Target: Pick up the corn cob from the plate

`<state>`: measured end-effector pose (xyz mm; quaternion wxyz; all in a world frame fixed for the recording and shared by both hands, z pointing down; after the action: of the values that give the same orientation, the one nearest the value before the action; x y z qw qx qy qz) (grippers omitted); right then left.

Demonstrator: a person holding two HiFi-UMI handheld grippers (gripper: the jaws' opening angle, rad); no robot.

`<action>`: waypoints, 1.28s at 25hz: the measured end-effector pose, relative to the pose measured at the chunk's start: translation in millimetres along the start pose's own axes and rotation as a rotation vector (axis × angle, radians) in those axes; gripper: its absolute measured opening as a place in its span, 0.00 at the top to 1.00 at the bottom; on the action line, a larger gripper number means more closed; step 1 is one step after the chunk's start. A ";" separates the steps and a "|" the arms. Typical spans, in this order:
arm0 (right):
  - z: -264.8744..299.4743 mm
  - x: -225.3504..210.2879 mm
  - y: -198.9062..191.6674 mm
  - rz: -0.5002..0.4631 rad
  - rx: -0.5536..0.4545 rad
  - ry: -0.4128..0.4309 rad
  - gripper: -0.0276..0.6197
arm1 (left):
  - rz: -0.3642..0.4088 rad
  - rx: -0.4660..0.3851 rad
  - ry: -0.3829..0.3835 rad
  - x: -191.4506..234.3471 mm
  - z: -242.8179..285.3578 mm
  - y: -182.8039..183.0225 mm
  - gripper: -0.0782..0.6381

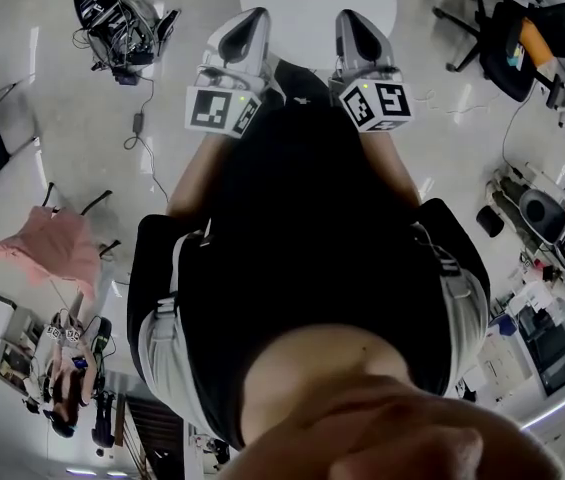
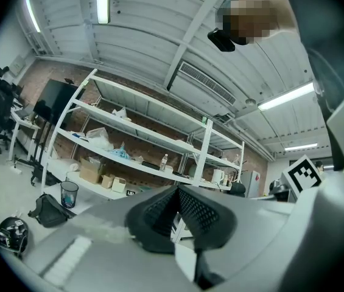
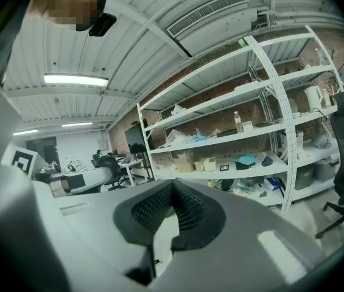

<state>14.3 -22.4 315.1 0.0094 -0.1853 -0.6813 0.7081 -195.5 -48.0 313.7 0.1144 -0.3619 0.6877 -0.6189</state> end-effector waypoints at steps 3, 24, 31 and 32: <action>6.7 -8.2 0.8 0.003 0.003 0.005 0.95 | -0.001 -0.001 0.005 0.1 11.4 -1.1 0.88; 90.6 -89.5 -21.3 0.068 0.107 0.009 0.95 | -0.037 0.089 0.063 30.3 103.7 -39.5 0.88; 111.8 -106.0 -37.6 0.082 0.157 0.011 0.95 | -0.057 0.120 0.086 42.4 121.1 -55.7 0.88; 114.3 -108.1 -40.0 0.083 0.165 0.012 0.95 | -0.059 0.125 0.088 43.4 123.0 -58.2 0.88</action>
<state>73.9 -158.1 381.2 -0.0007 -0.2165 -0.6124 0.7603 -131.2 -168.6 355.1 0.0882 -0.3466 0.6410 -0.6791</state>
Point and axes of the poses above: the fingertips, and each gripper's own axes: z forward along the fingers, x to its left, y out of its top, the point moved 8 cm from there along -z, backward along the fingers, and after that the axes turned 11 degrees about -x, right-handed, at the moved point
